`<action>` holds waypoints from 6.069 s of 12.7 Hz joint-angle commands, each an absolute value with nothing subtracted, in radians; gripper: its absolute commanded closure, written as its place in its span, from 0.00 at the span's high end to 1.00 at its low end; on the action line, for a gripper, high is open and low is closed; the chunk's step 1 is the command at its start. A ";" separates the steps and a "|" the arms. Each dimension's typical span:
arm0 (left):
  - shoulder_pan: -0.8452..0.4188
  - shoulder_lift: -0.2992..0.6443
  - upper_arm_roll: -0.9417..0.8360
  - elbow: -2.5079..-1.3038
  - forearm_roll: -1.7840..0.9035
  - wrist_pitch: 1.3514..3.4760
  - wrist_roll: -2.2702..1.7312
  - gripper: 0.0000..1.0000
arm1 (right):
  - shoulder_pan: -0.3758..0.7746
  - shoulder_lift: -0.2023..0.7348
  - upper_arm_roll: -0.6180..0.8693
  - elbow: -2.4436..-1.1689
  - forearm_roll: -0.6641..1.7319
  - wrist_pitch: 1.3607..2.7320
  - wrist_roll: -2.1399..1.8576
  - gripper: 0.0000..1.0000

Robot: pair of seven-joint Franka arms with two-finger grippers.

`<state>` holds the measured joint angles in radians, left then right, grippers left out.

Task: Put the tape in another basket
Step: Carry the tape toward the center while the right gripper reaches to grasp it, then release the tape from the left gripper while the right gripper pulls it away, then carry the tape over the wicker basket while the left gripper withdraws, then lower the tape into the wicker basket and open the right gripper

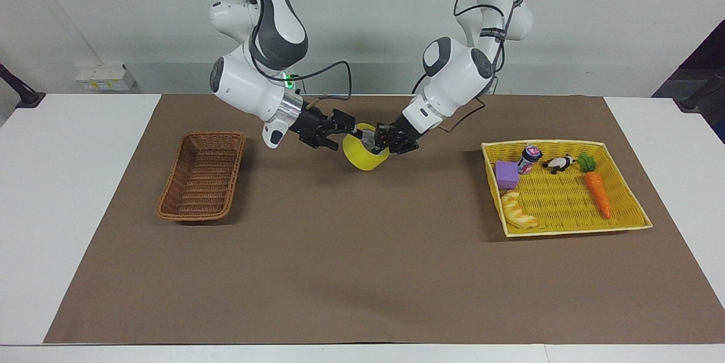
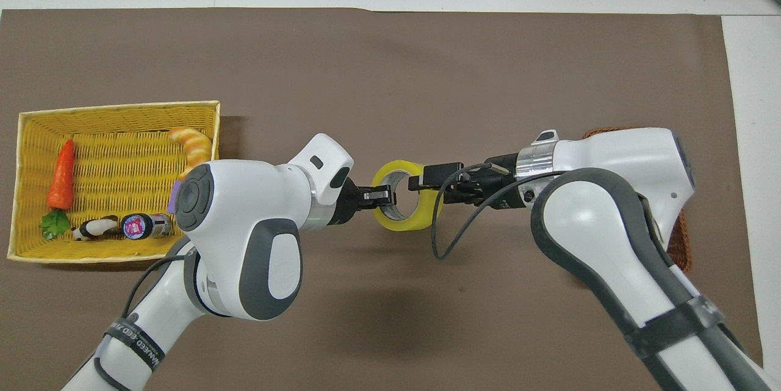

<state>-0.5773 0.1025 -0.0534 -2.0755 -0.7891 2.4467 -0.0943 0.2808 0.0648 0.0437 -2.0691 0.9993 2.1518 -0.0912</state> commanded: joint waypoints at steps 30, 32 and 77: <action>-0.594 0.074 -0.029 -2.085 -0.799 2.436 -0.132 1.00 | 0.301 0.066 0.041 -2.075 1.011 2.164 -0.129 0.00; -0.594 0.074 -0.029 -2.085 -0.798 2.436 -0.130 1.00 | 0.290 0.064 0.041 -2.072 1.011 2.139 -0.129 0.00; 0.003 -0.023 -0.006 -1.486 -0.021 1.516 0.152 1.00 | -0.166 0.055 0.031 -1.941 0.034 1.882 -0.209 1.00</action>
